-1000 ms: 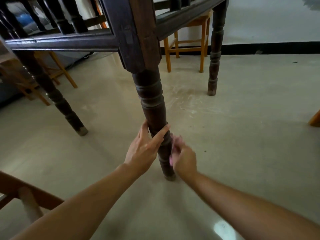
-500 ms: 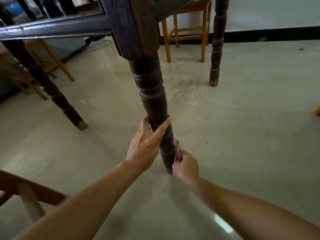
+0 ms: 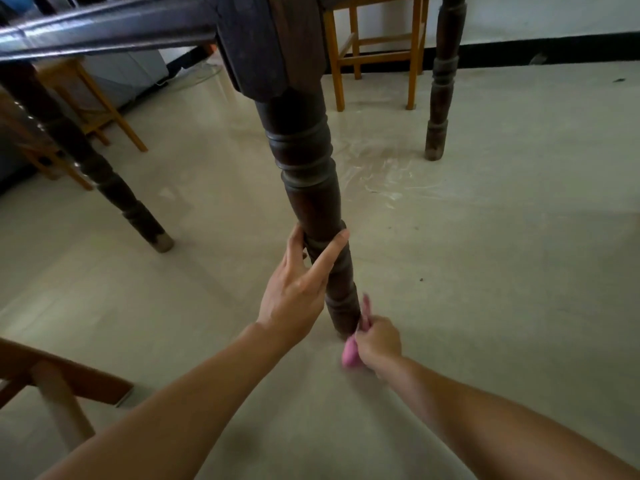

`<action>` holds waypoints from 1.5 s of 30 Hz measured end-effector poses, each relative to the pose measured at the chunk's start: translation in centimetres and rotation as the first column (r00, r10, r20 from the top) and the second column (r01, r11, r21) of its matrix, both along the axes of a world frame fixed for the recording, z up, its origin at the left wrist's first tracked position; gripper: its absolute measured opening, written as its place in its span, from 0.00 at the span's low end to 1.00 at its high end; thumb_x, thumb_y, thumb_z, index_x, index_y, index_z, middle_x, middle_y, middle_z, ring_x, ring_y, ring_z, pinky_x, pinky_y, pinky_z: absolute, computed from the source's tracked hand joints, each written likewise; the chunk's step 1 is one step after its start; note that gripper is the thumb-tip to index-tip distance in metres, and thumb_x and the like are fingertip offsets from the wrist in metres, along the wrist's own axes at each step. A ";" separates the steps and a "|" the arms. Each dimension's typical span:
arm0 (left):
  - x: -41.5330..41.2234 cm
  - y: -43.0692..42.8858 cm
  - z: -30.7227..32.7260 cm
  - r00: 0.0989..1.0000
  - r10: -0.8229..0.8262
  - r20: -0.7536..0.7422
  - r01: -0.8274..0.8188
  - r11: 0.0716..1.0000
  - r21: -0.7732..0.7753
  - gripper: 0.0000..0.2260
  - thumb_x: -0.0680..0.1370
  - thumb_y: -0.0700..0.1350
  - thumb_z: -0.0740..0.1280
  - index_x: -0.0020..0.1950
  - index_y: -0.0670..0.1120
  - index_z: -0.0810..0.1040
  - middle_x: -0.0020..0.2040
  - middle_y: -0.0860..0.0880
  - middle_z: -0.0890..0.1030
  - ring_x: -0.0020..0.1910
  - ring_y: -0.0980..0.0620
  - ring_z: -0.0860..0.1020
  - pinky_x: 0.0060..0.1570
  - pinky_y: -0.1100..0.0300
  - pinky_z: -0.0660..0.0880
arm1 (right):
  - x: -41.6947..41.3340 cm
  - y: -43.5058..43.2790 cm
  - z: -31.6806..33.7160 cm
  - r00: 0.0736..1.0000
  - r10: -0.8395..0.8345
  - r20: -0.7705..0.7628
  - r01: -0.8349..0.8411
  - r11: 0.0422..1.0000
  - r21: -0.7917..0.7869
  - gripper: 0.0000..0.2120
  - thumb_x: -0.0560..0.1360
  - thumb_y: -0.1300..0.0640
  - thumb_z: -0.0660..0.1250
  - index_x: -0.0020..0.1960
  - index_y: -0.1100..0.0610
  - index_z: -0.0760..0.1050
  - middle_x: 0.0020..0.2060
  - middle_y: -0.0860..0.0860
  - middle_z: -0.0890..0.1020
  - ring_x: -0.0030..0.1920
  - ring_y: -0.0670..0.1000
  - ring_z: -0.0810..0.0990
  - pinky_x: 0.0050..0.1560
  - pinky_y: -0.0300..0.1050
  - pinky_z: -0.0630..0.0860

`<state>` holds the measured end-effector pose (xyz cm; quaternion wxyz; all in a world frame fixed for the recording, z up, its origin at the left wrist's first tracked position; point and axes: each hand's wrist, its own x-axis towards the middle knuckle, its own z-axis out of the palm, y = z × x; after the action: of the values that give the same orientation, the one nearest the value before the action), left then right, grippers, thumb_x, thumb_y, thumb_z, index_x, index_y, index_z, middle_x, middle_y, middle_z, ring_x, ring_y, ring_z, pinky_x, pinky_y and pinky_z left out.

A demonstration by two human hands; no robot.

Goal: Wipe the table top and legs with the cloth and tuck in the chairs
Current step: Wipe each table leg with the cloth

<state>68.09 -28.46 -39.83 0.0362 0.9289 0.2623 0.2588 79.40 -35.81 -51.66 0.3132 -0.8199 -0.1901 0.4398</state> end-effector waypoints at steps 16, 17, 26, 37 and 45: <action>-0.2 -0.1 0.3 0.999 0.036 -0.041 -0.037 0.999 -0.022 0.35 0.75 0.34 0.67 0.74 0.58 0.57 0.71 0.37 0.61 0.49 0.40 0.77 0.41 0.46 0.80 | 1.7 -1.0 -0.2 0.844 0.509 -0.169 -0.533 0.828 -0.170 0.16 0.76 0.67 0.62 0.59 0.53 0.79 0.49 0.53 0.82 0.46 0.54 0.81 0.54 0.49 0.80; -0.3 -0.1 0.5 0.998 0.038 -0.057 -0.040 0.999 -0.023 0.35 0.75 0.34 0.67 0.74 0.58 0.56 0.72 0.37 0.60 0.50 0.40 0.77 0.43 0.46 0.80 | 2.2 -1.6 0.6 0.774 0.575 -0.266 -0.620 0.774 -0.128 0.21 0.75 0.71 0.60 0.58 0.51 0.81 0.49 0.50 0.81 0.46 0.52 0.81 0.52 0.49 0.81; -2.1 -1.6 3.7 0.993 0.063 0.095 -0.065 0.998 0.025 0.15 0.80 0.46 0.60 0.66 0.49 0.74 0.61 0.45 0.72 0.51 0.49 0.76 0.42 0.51 0.79 | 7.9 -1.3 15.9 0.763 0.525 0.377 -0.606 0.785 0.131 0.28 0.69 0.65 0.74 0.66 0.55 0.69 0.53 0.52 0.78 0.49 0.50 0.78 0.44 0.40 0.77; -0.7 -5.2 13.9 0.946 0.141 0.293 0.055 0.819 -0.571 0.18 0.73 0.50 0.72 0.61 0.59 0.75 0.51 0.58 0.79 0.48 0.63 0.78 0.43 0.71 0.76 | 5.0 -3.8 26.7 0.878 0.359 0.316 -0.472 0.543 0.695 0.10 0.70 0.65 0.74 0.51 0.58 0.79 0.42 0.52 0.85 0.43 0.49 0.85 0.46 0.43 0.82; -2.5 -2.9 18.0 0.806 0.354 0.475 -0.034 0.828 -0.560 0.04 0.73 0.43 0.73 0.46 0.49 0.80 0.42 0.53 0.82 0.40 0.56 0.81 0.37 0.64 0.78 | 4.9 -3.3 29.9 0.929 0.369 0.037 -0.275 0.617 0.737 0.12 0.75 0.67 0.68 0.56 0.56 0.77 0.49 0.55 0.84 0.52 0.53 0.84 0.54 0.50 0.81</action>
<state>65.63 -31.33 -21.87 0.3358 0.7317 0.3980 0.4399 84.30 -39.13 -21.75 0.5405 -0.5508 -0.4745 0.4235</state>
